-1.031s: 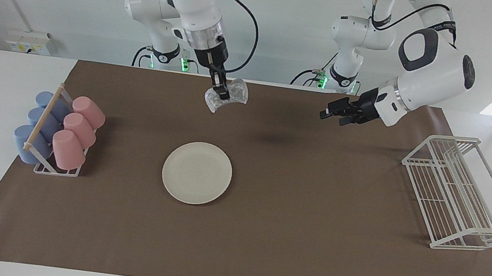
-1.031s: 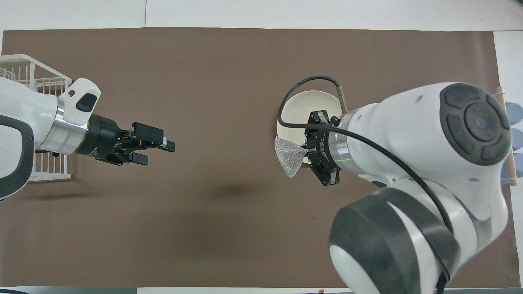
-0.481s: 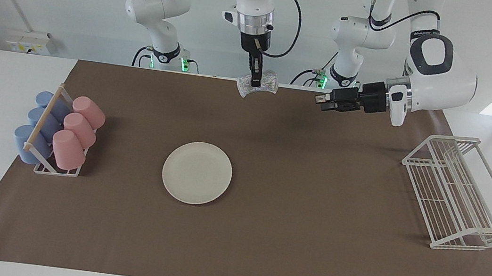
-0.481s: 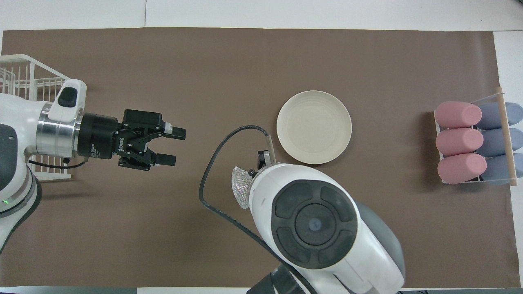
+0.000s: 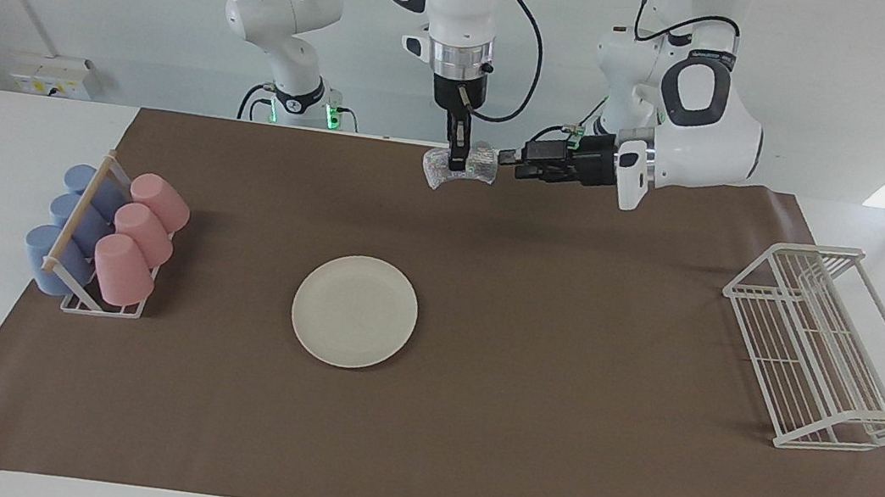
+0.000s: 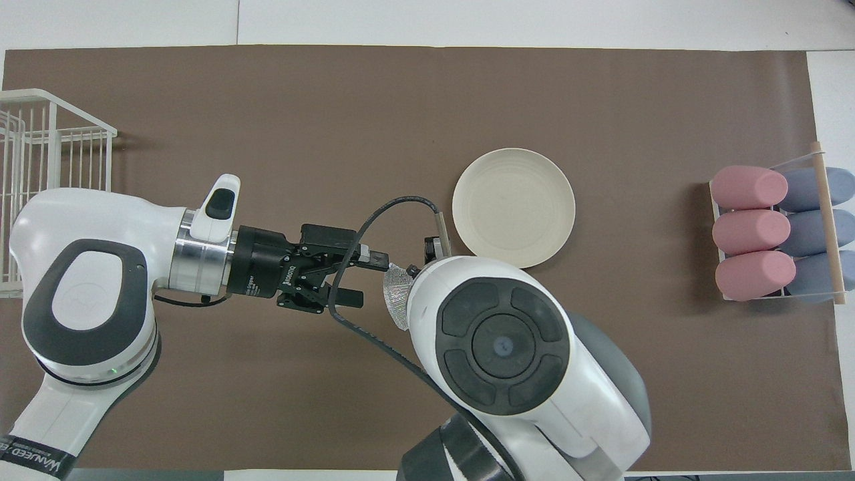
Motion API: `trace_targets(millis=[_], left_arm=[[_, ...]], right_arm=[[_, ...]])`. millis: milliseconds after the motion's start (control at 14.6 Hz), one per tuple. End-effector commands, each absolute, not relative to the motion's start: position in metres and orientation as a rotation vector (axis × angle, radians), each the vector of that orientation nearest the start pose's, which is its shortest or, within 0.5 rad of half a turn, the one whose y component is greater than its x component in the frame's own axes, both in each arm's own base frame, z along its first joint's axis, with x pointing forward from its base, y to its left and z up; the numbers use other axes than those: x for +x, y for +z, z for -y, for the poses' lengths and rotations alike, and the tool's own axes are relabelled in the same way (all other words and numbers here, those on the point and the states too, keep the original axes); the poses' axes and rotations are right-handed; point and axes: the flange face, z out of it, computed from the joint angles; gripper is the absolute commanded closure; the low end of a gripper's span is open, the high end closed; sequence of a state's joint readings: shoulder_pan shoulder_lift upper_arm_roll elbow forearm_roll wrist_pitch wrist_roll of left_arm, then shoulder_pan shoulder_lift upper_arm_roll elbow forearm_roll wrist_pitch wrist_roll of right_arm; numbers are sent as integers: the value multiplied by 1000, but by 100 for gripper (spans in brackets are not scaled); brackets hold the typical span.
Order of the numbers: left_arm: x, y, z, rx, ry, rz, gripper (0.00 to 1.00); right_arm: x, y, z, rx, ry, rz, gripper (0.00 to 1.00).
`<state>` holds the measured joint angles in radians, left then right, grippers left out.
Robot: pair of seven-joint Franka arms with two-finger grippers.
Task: Wipe plate with sponge
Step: 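Carry the wiper toward the left gripper with the right gripper, then grasp the wiper with the left gripper while the right gripper releases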
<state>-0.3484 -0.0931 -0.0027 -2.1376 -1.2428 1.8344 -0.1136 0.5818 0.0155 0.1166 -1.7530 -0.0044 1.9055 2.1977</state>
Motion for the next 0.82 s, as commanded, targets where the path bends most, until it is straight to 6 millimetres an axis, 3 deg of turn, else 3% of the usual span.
trace_targets(millis=[0,206,275,756], left_arm=[[449,473,253,1968,-417,-173,0],[447,474,255,1941,-420,-133,0],[447,474,255,1938,-422,-133,7],[446,476,263,1916,-408,-154,100]], right_arm=[[448,564,-371,-2189,-64,-2048,100],[448,564,-371,-2192,-64,-2047,100],[448,564,-371,-2192,-64,-2047,100],[449,565,-369,-2193,-67,-2047,100]])
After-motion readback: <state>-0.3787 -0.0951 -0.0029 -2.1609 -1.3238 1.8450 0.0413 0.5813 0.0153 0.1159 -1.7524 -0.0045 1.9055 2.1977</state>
